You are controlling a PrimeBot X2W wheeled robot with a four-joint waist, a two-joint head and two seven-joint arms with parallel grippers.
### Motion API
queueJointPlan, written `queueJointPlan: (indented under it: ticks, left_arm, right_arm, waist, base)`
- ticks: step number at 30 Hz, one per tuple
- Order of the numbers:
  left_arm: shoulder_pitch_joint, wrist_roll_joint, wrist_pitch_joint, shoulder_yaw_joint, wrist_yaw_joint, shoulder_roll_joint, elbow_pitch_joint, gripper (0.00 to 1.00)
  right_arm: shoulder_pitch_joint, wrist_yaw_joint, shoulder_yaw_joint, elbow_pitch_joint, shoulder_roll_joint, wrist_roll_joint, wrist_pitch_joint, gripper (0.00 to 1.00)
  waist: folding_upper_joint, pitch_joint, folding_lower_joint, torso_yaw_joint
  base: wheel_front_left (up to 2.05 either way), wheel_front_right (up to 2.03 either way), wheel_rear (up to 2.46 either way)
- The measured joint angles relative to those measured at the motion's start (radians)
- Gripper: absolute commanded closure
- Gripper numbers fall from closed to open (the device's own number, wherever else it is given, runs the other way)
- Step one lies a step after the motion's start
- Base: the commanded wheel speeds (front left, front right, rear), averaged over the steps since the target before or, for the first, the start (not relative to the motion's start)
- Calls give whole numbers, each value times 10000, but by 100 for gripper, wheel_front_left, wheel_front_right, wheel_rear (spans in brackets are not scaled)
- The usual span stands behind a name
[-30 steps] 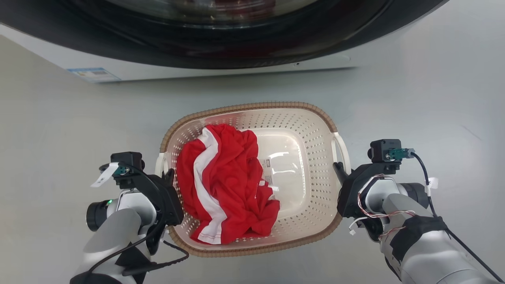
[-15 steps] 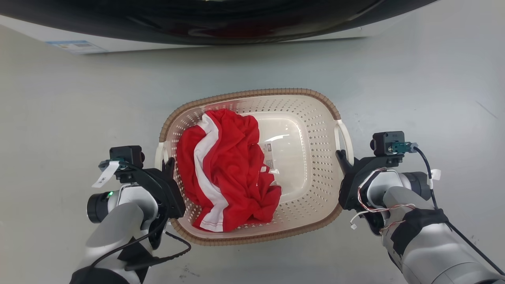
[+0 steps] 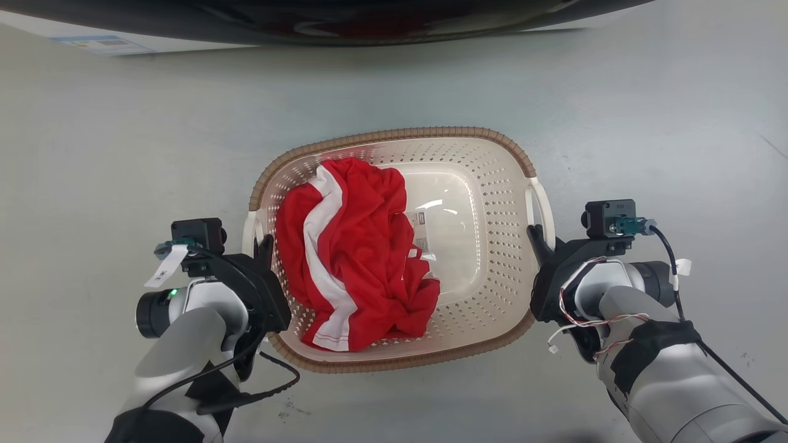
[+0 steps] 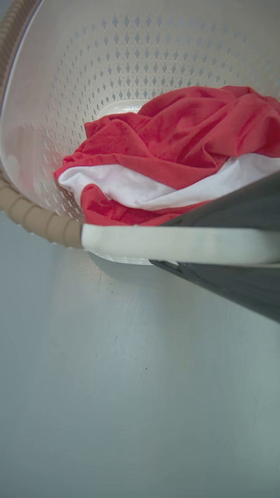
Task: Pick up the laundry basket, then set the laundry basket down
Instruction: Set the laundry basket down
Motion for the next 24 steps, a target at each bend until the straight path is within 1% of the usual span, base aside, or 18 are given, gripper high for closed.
queueJointPlan:
  ticks: [13,14,15,16,17,24]
  left_arm:
    - [-69,-2,10,-178,-6,-42,96,100]
    - [-78,-2,10,-196,-6,-42,98,100]
    - [-90,-2,10,-203,-6,-42,102,65]
    - [-107,-2,10,-215,-6,-40,105,27]
    - [-125,-2,10,-234,-17,-40,105,0]
    - [-193,0,-8,-316,-27,-65,96,0]
  right_arm:
    - [25,-46,81,2,-13,119,-52,100]
    - [34,-44,96,-46,-29,167,-58,99]
    - [42,-44,113,-81,-36,182,-86,57]
    - [49,-44,127,-119,-42,186,-98,11]
    - [54,-44,150,-182,-63,209,-100,0]
    - [178,13,359,-357,-96,341,-127,0]
  waist:
    - [0,105,0,25]
    - [-1,108,0,31]
    - [-1,111,0,37]
    - [0,114,0,44]
    - [0,115,0,52]
    - [-2,94,-1,111]
  base:
    - [0,0,0]
    - [0,0,0]
    - [0,0,0]
    - [0,0,0]
    - [0,0,0]
    - [0,0,0]
